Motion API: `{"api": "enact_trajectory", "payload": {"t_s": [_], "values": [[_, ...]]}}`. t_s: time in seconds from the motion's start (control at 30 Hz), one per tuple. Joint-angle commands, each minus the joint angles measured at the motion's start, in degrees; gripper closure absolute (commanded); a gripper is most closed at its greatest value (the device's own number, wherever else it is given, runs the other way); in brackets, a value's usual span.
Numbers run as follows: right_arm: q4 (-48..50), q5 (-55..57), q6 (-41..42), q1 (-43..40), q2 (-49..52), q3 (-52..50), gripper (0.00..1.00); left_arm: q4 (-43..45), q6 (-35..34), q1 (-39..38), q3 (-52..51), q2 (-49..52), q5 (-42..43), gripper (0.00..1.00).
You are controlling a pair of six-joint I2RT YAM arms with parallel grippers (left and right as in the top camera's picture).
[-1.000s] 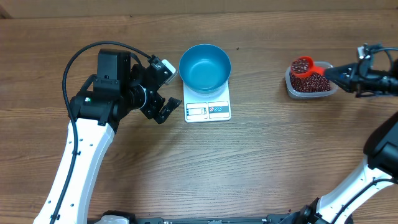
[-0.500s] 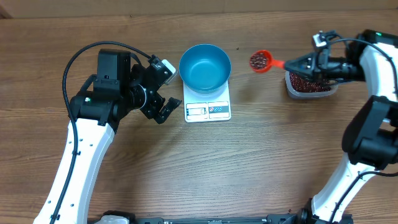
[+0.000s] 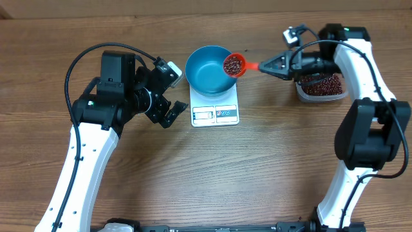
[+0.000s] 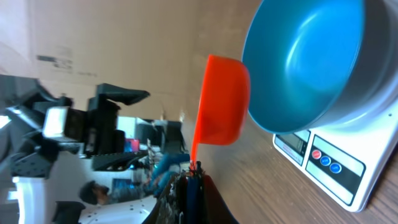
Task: Scoop item into bowl and weigh 150g on scale
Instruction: 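Carry the filled scoop left over the teal bowl, then tilt the scoop to pour beans into the teal bowl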
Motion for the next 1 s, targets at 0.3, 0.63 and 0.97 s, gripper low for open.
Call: {"api": "enact_trajectory", "payload": {"t_s": [0.3, 0.63, 0.97], "values": [[3.4, 32.2, 23.3, 10.7, 0.2, 17.7, 0.96, 0.2, 0.7, 0.2, 1.2, 0.3, 0.3, 0.01], [1.9, 61.7, 27.3, 22.0, 0.2, 26.0, 0.96, 0.2, 0.7, 0.2, 1.2, 0.3, 0.3, 0.01], [2.5, 80.0, 28.5, 30.4, 0.2, 26.0, 0.96, 0.2, 0.7, 0.2, 1.2, 0.3, 0.3, 0.01]]}}
